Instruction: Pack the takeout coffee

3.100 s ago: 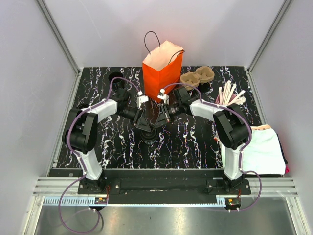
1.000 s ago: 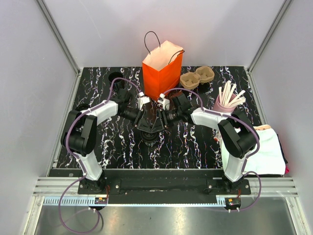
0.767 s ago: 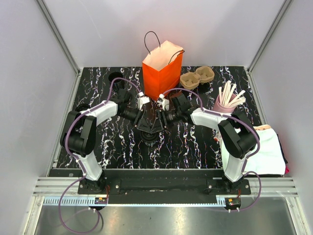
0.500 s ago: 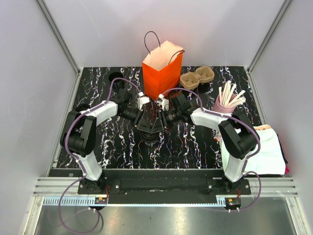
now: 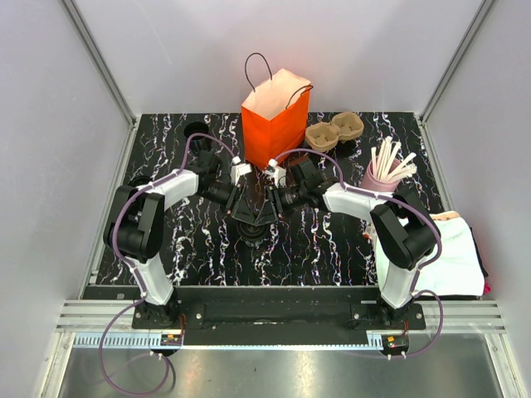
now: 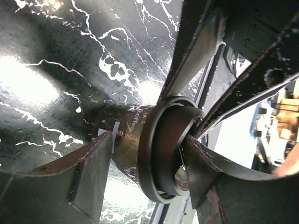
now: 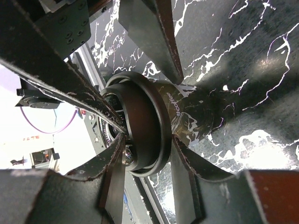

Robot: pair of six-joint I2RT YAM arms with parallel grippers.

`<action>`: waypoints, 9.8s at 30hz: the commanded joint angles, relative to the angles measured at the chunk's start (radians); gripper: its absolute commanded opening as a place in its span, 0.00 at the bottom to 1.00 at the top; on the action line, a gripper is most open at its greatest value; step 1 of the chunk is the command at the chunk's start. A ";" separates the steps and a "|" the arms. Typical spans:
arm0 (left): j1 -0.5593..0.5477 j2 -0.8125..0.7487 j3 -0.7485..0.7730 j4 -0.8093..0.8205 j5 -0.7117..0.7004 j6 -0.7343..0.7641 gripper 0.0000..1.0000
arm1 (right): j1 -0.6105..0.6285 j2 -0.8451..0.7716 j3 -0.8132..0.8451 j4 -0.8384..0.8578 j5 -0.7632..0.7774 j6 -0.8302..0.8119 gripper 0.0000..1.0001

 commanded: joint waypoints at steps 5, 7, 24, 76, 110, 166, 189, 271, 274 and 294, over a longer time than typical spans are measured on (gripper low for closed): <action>0.056 0.043 0.082 0.079 -0.023 0.017 0.67 | 0.042 -0.012 -0.014 -0.048 0.000 -0.052 0.17; 0.056 0.038 0.083 0.088 -0.009 0.011 0.69 | 0.042 -0.010 -0.014 -0.050 0.002 -0.053 0.17; 0.120 0.003 0.080 0.191 0.184 -0.089 0.79 | 0.043 -0.007 0.001 -0.074 0.022 -0.073 0.13; 0.165 -0.006 -0.050 -0.263 0.157 0.323 0.63 | 0.057 -0.007 0.069 -0.151 0.112 -0.127 0.08; 0.125 -0.035 0.043 -0.311 0.174 0.290 0.55 | 0.036 -0.058 0.109 -0.168 0.183 -0.153 0.01; 0.055 0.212 0.211 0.028 0.215 -0.022 0.56 | -0.090 0.006 0.041 -0.114 0.209 -0.179 0.00; -0.011 0.281 0.211 -0.042 0.043 0.000 0.42 | -0.090 0.046 -0.009 -0.106 0.255 -0.222 0.00; 0.047 0.330 0.405 -0.496 0.365 0.392 0.49 | -0.062 -0.066 -0.086 -0.044 0.238 -0.318 0.00; 0.032 0.383 0.442 -0.591 0.378 0.510 0.48 | -0.062 -0.066 -0.084 -0.045 0.236 -0.320 0.00; 0.004 0.331 0.313 -0.188 0.275 0.024 0.49 | -0.062 -0.069 -0.097 -0.034 0.232 -0.329 0.00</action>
